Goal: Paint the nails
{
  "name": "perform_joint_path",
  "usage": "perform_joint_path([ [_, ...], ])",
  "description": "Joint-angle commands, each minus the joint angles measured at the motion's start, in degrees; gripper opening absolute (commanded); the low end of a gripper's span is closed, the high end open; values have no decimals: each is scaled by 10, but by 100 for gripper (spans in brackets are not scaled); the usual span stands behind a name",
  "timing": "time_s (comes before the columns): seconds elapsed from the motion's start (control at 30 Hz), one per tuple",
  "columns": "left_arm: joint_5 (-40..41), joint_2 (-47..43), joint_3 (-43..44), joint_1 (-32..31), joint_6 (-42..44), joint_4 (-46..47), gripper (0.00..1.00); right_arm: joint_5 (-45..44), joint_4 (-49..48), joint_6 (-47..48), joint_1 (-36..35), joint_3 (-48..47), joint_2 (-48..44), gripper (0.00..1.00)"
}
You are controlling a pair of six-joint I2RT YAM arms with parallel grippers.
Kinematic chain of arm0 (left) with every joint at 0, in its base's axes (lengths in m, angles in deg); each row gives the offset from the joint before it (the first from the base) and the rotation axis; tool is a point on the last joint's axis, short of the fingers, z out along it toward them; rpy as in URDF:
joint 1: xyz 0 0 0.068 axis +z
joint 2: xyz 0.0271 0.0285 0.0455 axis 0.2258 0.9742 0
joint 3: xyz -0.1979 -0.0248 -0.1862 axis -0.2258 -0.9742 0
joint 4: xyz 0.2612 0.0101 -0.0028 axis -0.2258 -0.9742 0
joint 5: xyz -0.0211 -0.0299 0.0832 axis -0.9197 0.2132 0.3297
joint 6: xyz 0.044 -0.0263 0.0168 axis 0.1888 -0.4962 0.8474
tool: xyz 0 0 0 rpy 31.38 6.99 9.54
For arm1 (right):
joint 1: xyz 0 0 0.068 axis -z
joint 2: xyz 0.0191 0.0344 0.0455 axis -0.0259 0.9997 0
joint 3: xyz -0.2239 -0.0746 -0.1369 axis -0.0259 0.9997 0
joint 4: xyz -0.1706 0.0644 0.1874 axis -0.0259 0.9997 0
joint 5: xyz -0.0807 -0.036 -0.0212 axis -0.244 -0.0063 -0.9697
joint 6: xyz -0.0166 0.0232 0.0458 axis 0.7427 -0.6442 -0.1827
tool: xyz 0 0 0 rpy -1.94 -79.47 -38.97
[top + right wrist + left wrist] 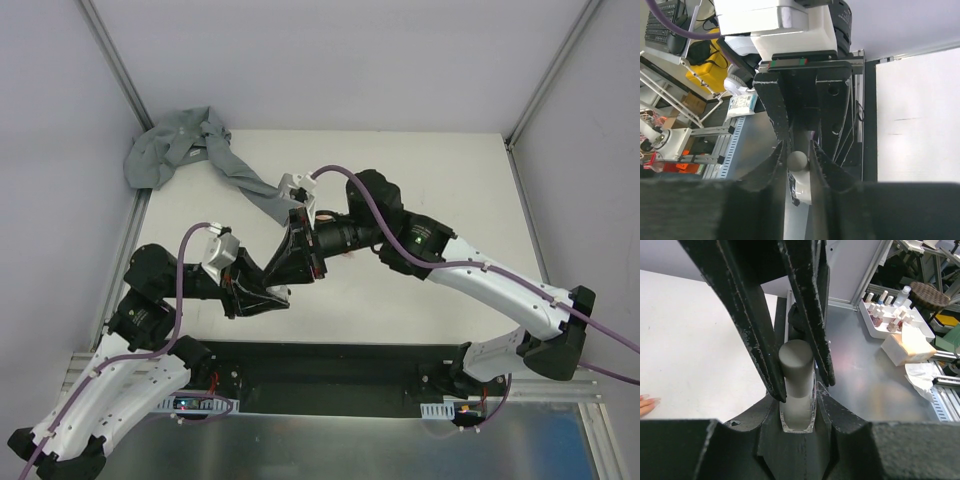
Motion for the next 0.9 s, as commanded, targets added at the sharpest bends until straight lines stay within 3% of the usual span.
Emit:
perform_joint_path([
  [0.0, 60, 4, 37, 2, 4, 33, 0, -14, -26, -4, -10, 7, -13, 8],
  [0.03, 90, 6, 45, 2, 23, 10, 0, -33, -19, 6, -18, 16, -22, 2],
  [0.07, 122, 12, 53, 2, 33, -4, 0, -105, 6, 13, -23, 21, -30, 1],
  [0.1, 206, 14, 70, 2, 56, -20, 0, -171, 25, 22, -33, 25, -37, 1],
  [0.13, 245, 18, 75, 2, 68, -36, 0, -260, 50, 53, -77, 23, -54, 1],
  [0.17, 279, 24, 80, 2, 81, -49, 0, -546, 111, 66, -116, 14, -56, 1],
  [0.2, 353, 29, 83, 2, 98, -52, 0, -707, 137, 65, -160, 4, -54, 1],
  [0.27, 405, 49, 85, 2, 108, -52, 0, -964, 187, 17, -240, -15, -38, 1],
  [0.3, 410, 59, 96, 2, 115, -51, 0, -998, 198, 4, -253, -20, -33, 1],
  [0.37, 392, 84, 107, 2, 116, -52, 0, -985, 219, -1, -265, -43, -22, 1],
  [0.4, 378, 90, 117, 2, 113, -50, 0, -973, 223, 5, -263, -51, -16, 6],
  [0.47, 324, 94, 120, 2, 111, -47, 0, -881, 201, 61, -260, -60, -18, 21],
  [0.5, 302, 93, 118, 2, 109, -44, 0, -838, 195, 73, -255, -62, -26, 39],
  [0.53, 283, 90, 114, 2, 108, -44, 0, -784, 190, 81, -235, -63, -31, 49],
  [0.57, 238, 84, 105, 2, 107, -44, 0, -672, 186, 82, -219, -62, -38, 55],
  [0.6, 214, 78, 99, 3, 105, -45, 0, -623, 185, 80, -204, -61, -51, 61],
  [0.67, 123, 59, 84, 2, 97, -44, 0, -500, 179, 78, -158, -54, -63, 67],
  [0.73, 77, 47, 75, 2, 78, -44, 0, -435, 169, 84, -118, -43, -79, 73],
  [0.77, 52, 32, 63, 3, 70, -42, 0, -347, 162, 86, -104, -38, -84, 75],
  [0.87, 3, 10, 45, 2, 47, -32, 0, -202, 131, 91, -57, -17, -92, 77],
])
